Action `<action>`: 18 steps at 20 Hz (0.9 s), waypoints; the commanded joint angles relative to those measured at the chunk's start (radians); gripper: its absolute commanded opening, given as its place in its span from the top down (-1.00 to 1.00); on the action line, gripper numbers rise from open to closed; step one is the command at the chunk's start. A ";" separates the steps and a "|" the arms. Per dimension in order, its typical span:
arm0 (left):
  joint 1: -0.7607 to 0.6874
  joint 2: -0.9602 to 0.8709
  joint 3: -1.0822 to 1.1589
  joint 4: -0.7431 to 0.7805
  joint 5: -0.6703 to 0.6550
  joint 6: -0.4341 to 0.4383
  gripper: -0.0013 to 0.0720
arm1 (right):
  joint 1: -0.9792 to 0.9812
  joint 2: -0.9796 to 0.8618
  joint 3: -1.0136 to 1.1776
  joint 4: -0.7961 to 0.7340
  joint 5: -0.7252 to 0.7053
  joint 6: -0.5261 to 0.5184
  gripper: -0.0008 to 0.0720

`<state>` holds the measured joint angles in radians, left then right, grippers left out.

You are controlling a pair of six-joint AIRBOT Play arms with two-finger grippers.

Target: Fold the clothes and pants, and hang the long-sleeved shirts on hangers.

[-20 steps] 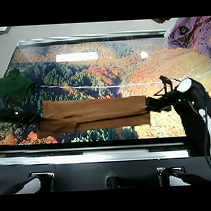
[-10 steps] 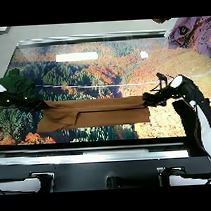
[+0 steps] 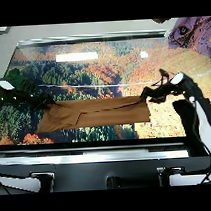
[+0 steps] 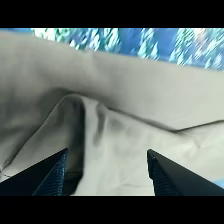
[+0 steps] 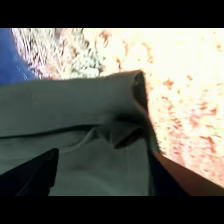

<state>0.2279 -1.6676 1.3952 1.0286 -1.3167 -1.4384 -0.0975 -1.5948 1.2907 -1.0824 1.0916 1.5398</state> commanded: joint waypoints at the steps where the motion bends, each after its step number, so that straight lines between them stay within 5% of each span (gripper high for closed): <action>1: 0.001 0.027 0.054 0.000 -0.003 -0.021 -0.55 | -0.135 -0.005 0.076 0.074 0.145 -0.034 -0.87; 5: 0.001 0.080 0.074 0.000 -0.003 -0.021 -0.55 | -0.277 -0.083 0.072 0.188 0.377 -0.226 -0.91; 18: 0.001 0.102 0.074 0.003 -0.002 -0.057 -0.55 | -0.271 -0.141 -0.197 0.414 0.176 -0.411 -0.87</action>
<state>0.2283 -1.5665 1.4681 1.0306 -1.3197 -1.4845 -0.3729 -1.7313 1.1416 -0.7044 1.3132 1.1633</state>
